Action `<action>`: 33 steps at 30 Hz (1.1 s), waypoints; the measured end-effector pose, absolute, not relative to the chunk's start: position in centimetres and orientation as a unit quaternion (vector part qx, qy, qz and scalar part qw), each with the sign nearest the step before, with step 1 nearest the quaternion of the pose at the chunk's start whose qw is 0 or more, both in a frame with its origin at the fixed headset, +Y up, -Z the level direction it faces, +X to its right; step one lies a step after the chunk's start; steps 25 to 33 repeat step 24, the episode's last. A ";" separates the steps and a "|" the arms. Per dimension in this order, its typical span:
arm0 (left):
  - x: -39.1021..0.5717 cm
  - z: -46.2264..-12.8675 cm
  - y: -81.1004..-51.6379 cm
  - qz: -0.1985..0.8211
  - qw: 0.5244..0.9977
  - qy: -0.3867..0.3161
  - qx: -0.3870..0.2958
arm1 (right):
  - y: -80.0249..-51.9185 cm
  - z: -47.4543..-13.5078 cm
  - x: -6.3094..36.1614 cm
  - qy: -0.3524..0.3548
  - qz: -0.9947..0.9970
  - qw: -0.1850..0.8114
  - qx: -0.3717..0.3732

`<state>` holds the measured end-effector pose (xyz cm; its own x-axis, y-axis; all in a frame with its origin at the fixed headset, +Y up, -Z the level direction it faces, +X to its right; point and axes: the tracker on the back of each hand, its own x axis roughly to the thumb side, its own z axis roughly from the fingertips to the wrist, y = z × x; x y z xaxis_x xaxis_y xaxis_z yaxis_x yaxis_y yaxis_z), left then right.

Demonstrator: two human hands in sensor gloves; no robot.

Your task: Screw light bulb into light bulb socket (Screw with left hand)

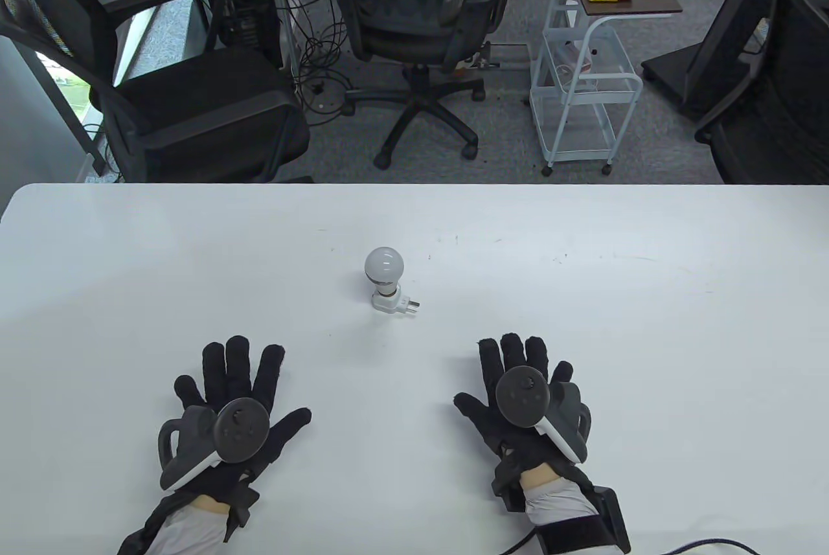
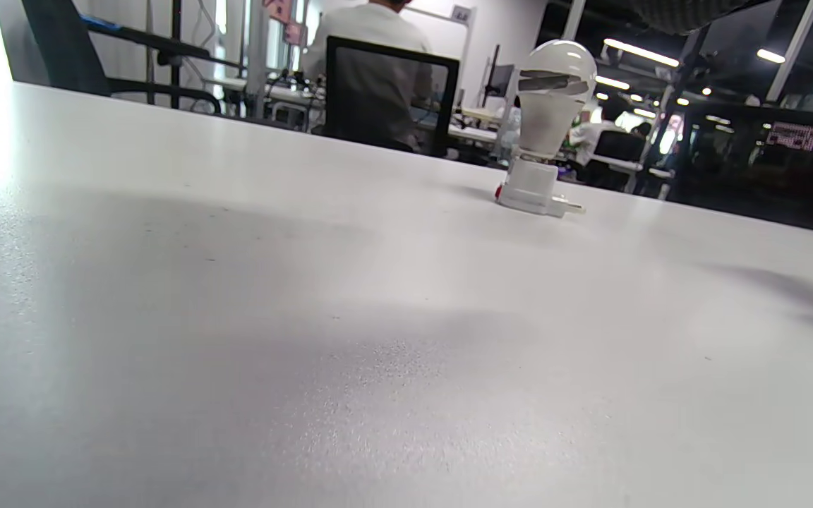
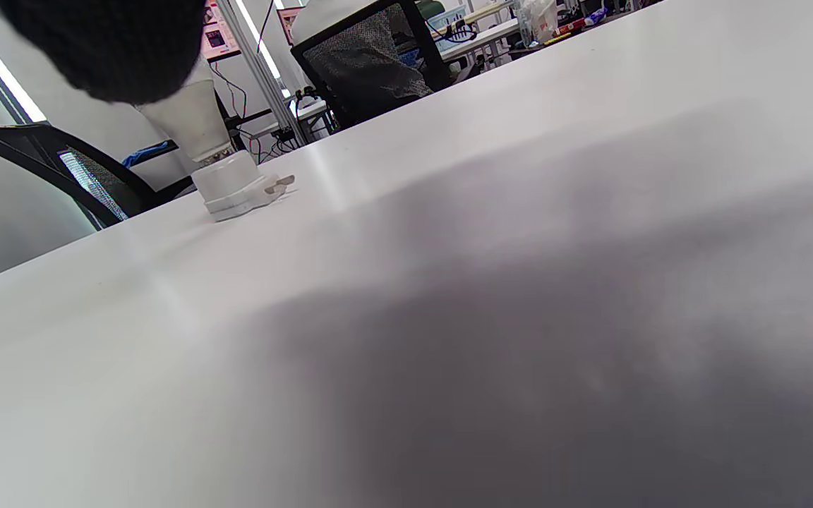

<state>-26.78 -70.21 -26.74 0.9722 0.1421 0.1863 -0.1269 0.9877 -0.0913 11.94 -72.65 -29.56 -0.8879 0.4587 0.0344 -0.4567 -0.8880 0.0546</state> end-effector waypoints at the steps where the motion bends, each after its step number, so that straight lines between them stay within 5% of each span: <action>1: -26.8 -26.8 -70.2 0.068 0.992 -0.095 -0.039 | -72.7 -29.6 12.0 0.023 0.971 0.235 0.022; 33: -26.4 -27.1 -70.7 0.080 0.989 -0.106 -0.060 | -74.5 -30.3 11.7 0.110 0.968 0.222 0.034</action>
